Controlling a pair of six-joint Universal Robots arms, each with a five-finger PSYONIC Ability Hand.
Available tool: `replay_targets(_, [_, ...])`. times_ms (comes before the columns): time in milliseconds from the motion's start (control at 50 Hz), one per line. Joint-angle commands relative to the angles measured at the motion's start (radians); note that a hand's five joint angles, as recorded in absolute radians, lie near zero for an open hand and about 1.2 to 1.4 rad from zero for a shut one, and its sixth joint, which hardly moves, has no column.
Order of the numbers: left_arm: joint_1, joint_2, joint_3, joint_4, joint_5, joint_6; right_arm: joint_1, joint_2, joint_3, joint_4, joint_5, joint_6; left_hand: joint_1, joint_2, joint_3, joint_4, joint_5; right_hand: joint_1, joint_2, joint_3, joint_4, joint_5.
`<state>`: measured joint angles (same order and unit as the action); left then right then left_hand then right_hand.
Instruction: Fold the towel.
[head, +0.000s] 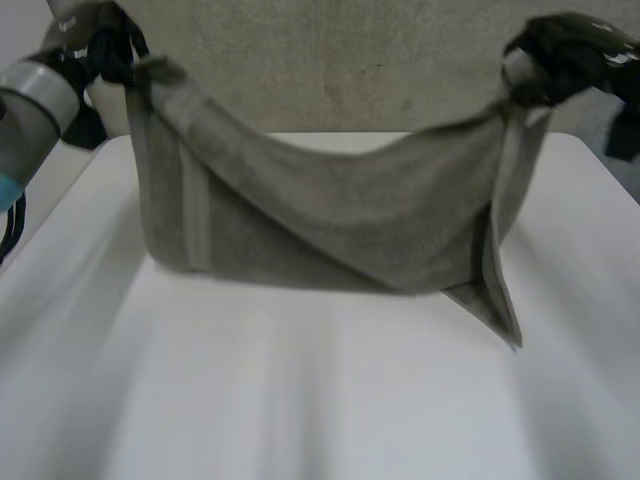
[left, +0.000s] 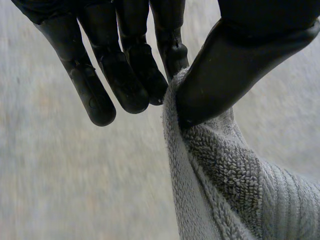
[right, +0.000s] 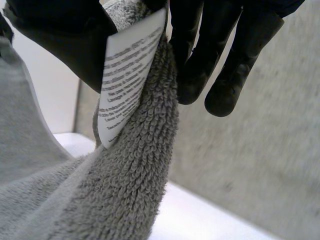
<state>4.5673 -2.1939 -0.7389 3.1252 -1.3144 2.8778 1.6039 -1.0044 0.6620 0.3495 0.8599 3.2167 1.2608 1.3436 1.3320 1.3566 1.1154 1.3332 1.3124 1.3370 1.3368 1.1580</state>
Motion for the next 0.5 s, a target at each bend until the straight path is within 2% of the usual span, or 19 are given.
replay_targets(20, [-0.031, -0.227, 0.539, 0.013, -0.083, -0.017, 0.132, 0.233, -0.52, -0.108, 0.361, -0.023, 0.135, 0.053, 0.064, 0.04, 0.106, 0.063, 0.084, 0.059, 0.06, 0.064])
replay_targets(40, [-0.031, -0.227, 0.539, 0.013, -0.083, -0.017, 0.133, 0.233, -0.521, -0.109, 0.361, -0.023, 0.135, 0.053, 0.064, 0.04, 0.106, 0.063, 0.084, 0.059, 0.06, 0.064])
replay_targets(60, [-0.031, -0.222, 0.552, 0.026, -0.086, -0.037, 0.137, 0.246, -0.582, -0.131, 0.411, -0.024, 0.135, 0.053, 0.064, 0.04, 0.106, 0.063, 0.084, 0.059, 0.06, 0.064])
replay_targets(100, [-0.031, -0.213, 0.549, 0.053, -0.083, -0.075, 0.14, 0.245, -0.61, -0.159, 0.445, -0.017, 0.135, 0.053, 0.064, 0.04, 0.106, 0.063, 0.084, 0.059, 0.06, 0.064])
replay_targets(120, [-0.03, -0.196, 0.538, 0.087, -0.076, -0.119, 0.145, 0.242, -0.614, -0.194, 0.452, -0.023, 0.135, 0.053, 0.064, 0.04, 0.106, 0.063, 0.084, 0.059, 0.06, 0.064])
replay_targets(200, [-0.03, -0.167, 0.5, 0.115, -0.065, -0.178, 0.146, 0.233, -0.599, -0.236, 0.435, -0.024, 0.135, 0.053, 0.064, 0.04, 0.106, 0.063, 0.084, 0.059, 0.06, 0.064])
replay_targets(240, [-0.03, -0.144, 0.422, 0.09, -0.03, -0.186, 0.145, 0.231, -0.55, -0.18, 0.368, -0.031, 0.135, 0.053, 0.064, 0.04, 0.106, 0.063, 0.084, 0.059, 0.06, 0.064])
replay_targets(260, [-0.03, -0.144, 0.421, 0.09, -0.029, -0.186, 0.145, 0.231, -0.55, -0.179, 0.367, -0.031, 0.135, 0.053, 0.064, 0.04, 0.106, 0.063, 0.084, 0.059, 0.06, 0.064])
replay_targets(280, [-0.028, -0.133, 0.373, 0.081, 0.004, -0.187, 0.145, 0.236, -0.518, -0.15, 0.32, -0.046, 0.135, 0.053, 0.064, 0.04, 0.106, 0.063, 0.084, 0.059, 0.06, 0.064])
replay_targets(300, [-0.028, -0.133, 0.372, 0.081, 0.004, -0.187, 0.145, 0.236, -0.518, -0.15, 0.32, -0.046, 0.135, 0.053, 0.064, 0.04, 0.106, 0.063, 0.084, 0.059, 0.06, 0.064])
replay_targets(340, [-0.024, -0.124, 0.259, 0.078, 0.081, -0.186, 0.148, 0.247, -0.437, -0.098, 0.234, -0.118, 0.135, 0.053, 0.064, 0.04, 0.106, 0.063, 0.084, 0.059, 0.06, 0.064])
replay_targets(360, [-0.024, -0.124, 0.259, 0.078, 0.081, -0.186, 0.148, 0.247, -0.437, -0.098, 0.234, -0.118, 0.135, 0.053, 0.064, 0.04, 0.106, 0.063, 0.084, 0.059, 0.06, 0.064])
replay_targets(400, [-0.01, -0.104, 0.117, 0.078, 0.141, -0.176, 0.151, 0.244, -0.315, -0.051, 0.164, -0.232, 0.135, 0.053, 0.064, 0.04, 0.106, 0.063, 0.084, 0.059, 0.06, 0.064])
replay_targets(420, [-0.01, -0.104, 0.116, 0.078, 0.141, -0.176, 0.151, 0.244, -0.314, -0.05, 0.163, -0.233, 0.135, 0.053, 0.064, 0.04, 0.106, 0.063, 0.084, 0.059, 0.06, 0.064])
replay_targets(460, [0.018, -0.07, -0.055, 0.087, 0.17, -0.158, 0.143, 0.237, -0.167, 0.003, 0.104, -0.373, 0.135, 0.053, 0.064, 0.04, 0.106, 0.063, 0.084, 0.059, 0.06, 0.064])
replay_targets(480, [0.018, -0.07, -0.056, 0.087, 0.17, -0.158, 0.143, 0.237, -0.167, 0.003, 0.103, -0.374, 0.135, 0.053, 0.064, 0.04, 0.106, 0.063, 0.084, 0.059, 0.06, 0.064])
replay_targets(500, [0.035, -0.058, -0.136, 0.099, 0.179, -0.129, 0.14, 0.237, -0.086, 0.022, 0.078, -0.458, 0.135, 0.053, 0.064, 0.04, 0.106, 0.063, 0.084, 0.059, 0.06, 0.064])
